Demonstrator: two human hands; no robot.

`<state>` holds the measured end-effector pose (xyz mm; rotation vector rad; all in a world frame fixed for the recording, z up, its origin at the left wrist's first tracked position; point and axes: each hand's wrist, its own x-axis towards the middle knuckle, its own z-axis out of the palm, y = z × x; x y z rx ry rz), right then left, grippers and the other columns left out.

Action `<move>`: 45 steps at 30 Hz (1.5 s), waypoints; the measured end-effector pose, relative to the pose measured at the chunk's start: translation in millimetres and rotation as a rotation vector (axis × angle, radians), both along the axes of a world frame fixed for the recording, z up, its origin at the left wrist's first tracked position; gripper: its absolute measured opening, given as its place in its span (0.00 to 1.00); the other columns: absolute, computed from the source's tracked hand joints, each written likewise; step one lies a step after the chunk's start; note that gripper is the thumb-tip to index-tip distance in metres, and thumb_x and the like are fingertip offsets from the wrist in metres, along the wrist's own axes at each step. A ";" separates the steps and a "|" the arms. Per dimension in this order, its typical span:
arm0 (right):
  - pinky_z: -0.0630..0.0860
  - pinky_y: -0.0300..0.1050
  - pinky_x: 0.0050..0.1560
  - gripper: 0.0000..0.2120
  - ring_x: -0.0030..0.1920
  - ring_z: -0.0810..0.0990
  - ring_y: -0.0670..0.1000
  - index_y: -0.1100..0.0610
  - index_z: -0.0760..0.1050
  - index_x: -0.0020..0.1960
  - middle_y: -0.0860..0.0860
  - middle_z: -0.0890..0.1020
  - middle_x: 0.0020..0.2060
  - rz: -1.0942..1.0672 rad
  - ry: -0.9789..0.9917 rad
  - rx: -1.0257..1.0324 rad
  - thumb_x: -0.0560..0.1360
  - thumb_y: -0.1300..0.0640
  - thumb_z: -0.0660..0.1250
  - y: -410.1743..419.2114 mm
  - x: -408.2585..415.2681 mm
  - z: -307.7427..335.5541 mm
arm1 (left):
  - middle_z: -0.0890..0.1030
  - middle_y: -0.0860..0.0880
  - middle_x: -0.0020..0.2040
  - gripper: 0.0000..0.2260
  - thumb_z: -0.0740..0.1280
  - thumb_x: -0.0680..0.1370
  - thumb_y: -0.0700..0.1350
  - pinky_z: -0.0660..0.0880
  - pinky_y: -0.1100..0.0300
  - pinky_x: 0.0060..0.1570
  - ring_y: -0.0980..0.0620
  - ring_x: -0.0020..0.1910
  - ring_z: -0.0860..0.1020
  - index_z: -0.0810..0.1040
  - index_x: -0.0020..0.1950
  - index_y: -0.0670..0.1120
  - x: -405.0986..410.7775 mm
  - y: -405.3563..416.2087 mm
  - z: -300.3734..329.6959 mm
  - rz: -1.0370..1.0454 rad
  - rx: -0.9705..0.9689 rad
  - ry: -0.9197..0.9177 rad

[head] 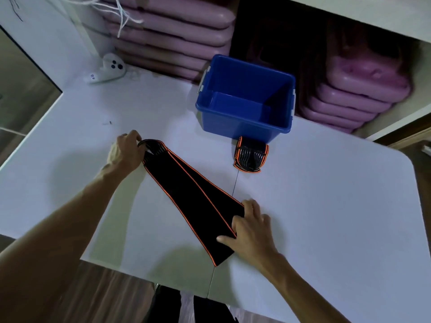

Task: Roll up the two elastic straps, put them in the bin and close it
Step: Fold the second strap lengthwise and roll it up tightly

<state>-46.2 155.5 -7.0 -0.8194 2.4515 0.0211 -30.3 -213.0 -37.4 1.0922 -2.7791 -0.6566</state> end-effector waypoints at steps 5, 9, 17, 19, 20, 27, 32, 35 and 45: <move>0.67 0.49 0.57 0.11 0.60 0.69 0.51 0.52 0.73 0.46 0.45 0.73 0.52 -0.126 -0.082 -0.242 0.76 0.45 0.67 5.1 -19.9 7.7 | 0.80 0.34 0.45 0.06 0.65 0.76 0.39 0.78 0.46 0.39 0.33 0.40 0.79 0.77 0.51 0.40 4.0 -7.2 -1.8 -0.028 -0.033 0.014; 0.65 0.47 0.50 0.09 0.54 0.72 0.50 0.53 0.75 0.48 0.42 0.74 0.40 -0.138 -0.035 -0.274 0.75 0.49 0.70 9.2 -39.1 5.7 | 0.80 0.33 0.45 0.07 0.62 0.76 0.37 0.76 0.45 0.39 0.32 0.40 0.79 0.77 0.52 0.39 1.5 -12.0 -2.3 -0.016 -0.064 0.025; 0.78 0.49 0.47 0.11 0.45 0.80 0.51 0.44 0.75 0.57 0.48 0.81 0.39 -0.316 -0.202 -0.486 0.77 0.55 0.66 5.5 -38.4 -22.7 | 0.80 0.35 0.39 0.06 0.69 0.74 0.38 0.79 0.51 0.27 0.37 0.32 0.80 0.77 0.50 0.41 -22.5 -26.4 -2.3 0.140 0.163 0.135; 0.77 0.49 0.47 0.12 0.46 0.79 0.52 0.46 0.76 0.58 0.47 0.82 0.39 -0.308 -0.194 -0.517 0.78 0.58 0.63 0.1 -31.3 -26.4 | 0.77 0.42 0.42 0.15 0.75 0.71 0.41 0.79 0.57 0.25 0.48 0.31 0.80 0.75 0.54 0.42 -26.0 -23.9 5.7 0.273 0.500 0.292; 0.77 0.48 0.47 0.12 0.47 0.79 0.53 0.46 0.77 0.58 0.46 0.82 0.40 -0.310 -0.183 -0.527 0.79 0.59 0.62 -2.3 -27.7 -27.4 | 0.75 0.43 0.47 0.20 0.76 0.70 0.42 0.81 0.57 0.30 0.50 0.35 0.79 0.73 0.57 0.44 -23.9 -18.5 11.5 0.320 0.638 0.392; 0.76 0.40 0.45 0.13 0.46 0.80 0.43 0.47 0.77 0.57 0.42 0.83 0.44 -0.315 -0.255 -0.628 0.80 0.59 0.59 -18.6 2.9 -21.5 | 0.66 0.41 0.71 0.22 0.60 0.81 0.48 0.66 0.50 0.68 0.42 0.69 0.69 0.62 0.73 0.42 47.9 128.3 0.4 0.222 0.430 0.373; 0.70 0.39 0.46 0.09 0.46 0.74 0.47 0.49 0.75 0.54 0.42 0.76 0.42 -0.236 -0.206 -0.618 0.82 0.52 0.57 -36.4 -5.2 -27.6 | 0.53 0.45 0.79 0.23 0.53 0.83 0.42 0.47 0.63 0.74 0.52 0.78 0.50 0.53 0.78 0.42 35.5 164.2 -12.6 0.293 0.529 0.450; 0.67 0.38 0.65 0.19 0.66 0.71 0.47 0.56 0.67 0.73 0.49 0.76 0.64 -0.263 -0.296 -0.663 0.83 0.55 0.57 -63.7 -19.5 -20.9 | 0.53 0.46 0.79 0.22 0.52 0.84 0.42 0.49 0.58 0.76 0.53 0.78 0.50 0.53 0.78 0.44 27.3 153.6 -13.7 0.363 0.543 0.506; 0.64 0.19 0.57 0.22 0.64 0.70 0.37 0.58 0.62 0.76 0.48 0.74 0.68 -0.294 -0.478 -0.784 0.83 0.59 0.60 -94.5 -17.1 -13.0 | 0.67 0.45 0.74 0.24 0.53 0.77 0.51 0.63 0.40 0.71 0.42 0.74 0.63 0.61 0.74 0.58 29.9 132.7 -7.3 0.399 0.707 0.514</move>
